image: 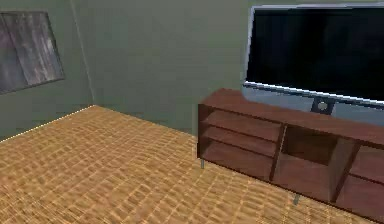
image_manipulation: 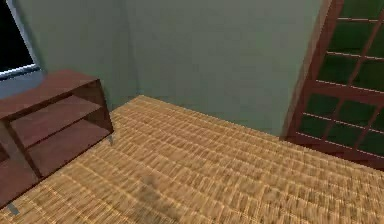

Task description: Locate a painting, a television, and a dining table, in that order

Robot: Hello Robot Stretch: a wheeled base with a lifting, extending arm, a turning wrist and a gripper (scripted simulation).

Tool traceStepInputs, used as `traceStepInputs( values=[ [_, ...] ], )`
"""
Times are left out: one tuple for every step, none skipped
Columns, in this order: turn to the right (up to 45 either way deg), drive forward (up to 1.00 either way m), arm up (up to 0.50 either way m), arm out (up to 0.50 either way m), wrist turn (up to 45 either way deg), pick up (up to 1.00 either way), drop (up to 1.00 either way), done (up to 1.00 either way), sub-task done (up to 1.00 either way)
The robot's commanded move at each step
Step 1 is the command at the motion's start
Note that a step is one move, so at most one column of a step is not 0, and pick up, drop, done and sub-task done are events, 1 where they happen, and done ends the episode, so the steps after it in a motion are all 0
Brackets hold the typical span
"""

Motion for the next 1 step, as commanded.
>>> traceStepInputs(
  values=[
    [45.0, 0.0, 0.0, 0.0, 0.0, 0.0, 0.0, 0.0, 0.0]
  ],
)
